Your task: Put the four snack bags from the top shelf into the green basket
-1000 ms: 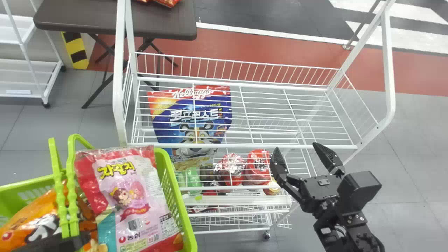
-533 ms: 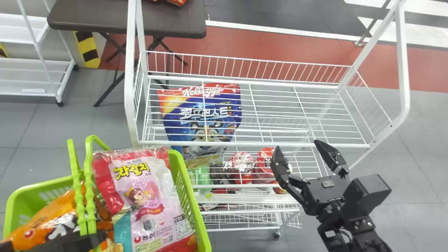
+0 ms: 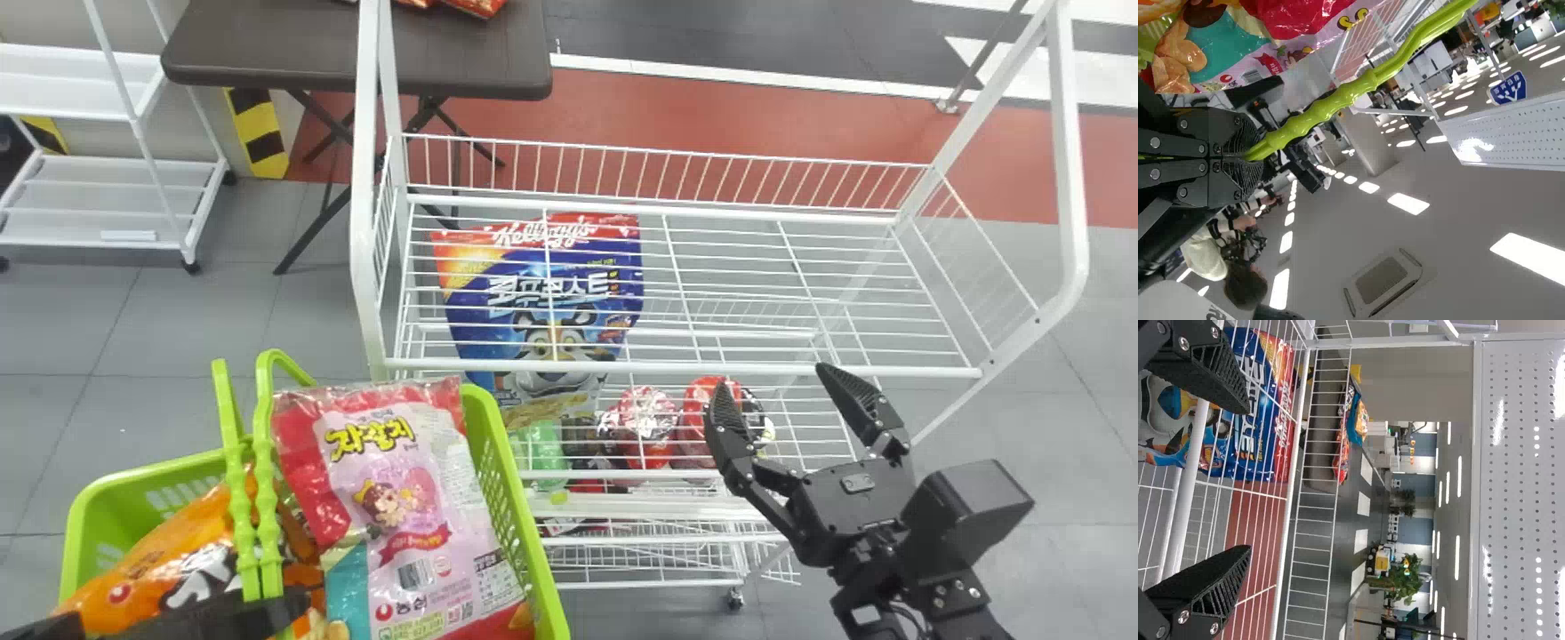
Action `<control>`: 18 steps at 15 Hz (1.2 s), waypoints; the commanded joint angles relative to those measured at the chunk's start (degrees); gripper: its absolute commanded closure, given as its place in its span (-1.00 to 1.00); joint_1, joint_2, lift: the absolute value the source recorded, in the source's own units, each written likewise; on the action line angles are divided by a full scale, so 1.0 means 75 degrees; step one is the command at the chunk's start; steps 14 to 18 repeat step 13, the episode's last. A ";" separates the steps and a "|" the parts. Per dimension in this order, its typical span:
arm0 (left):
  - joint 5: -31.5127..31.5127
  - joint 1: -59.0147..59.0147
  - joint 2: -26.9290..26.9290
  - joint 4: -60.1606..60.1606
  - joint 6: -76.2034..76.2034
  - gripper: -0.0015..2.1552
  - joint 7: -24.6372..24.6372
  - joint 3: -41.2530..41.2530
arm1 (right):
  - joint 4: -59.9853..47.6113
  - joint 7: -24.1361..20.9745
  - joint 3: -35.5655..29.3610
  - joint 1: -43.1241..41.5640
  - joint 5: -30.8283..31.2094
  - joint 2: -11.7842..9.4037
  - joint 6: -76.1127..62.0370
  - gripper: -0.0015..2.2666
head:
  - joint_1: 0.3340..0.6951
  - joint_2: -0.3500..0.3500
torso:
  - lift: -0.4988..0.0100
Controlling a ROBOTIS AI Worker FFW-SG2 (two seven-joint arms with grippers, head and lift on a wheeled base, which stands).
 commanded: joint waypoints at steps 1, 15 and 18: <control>0.0009 0.0018 0.0019 -0.0005 -0.0002 0.99 -0.0087 -0.0011 | -0.0104 0.0000 0.0002 0.0115 -0.0001 0.0019 0.0000 -0.92 | 1.00 -0.38 | 0.94; 0.0044 0.0147 0.0113 -0.0075 -0.0002 0.99 -0.0087 -0.0023 | -0.0338 0.0000 0.0224 0.0244 -0.0001 0.0019 0.0000 -0.92 | 1.00 -0.31 | 0.94; 0.0044 0.0147 0.0113 -0.0075 -0.0002 0.99 -0.0087 -0.0023 | -0.0338 0.0000 0.0224 0.0244 -0.0001 0.0019 0.0000 -0.92 | 1.00 -0.31 | 0.94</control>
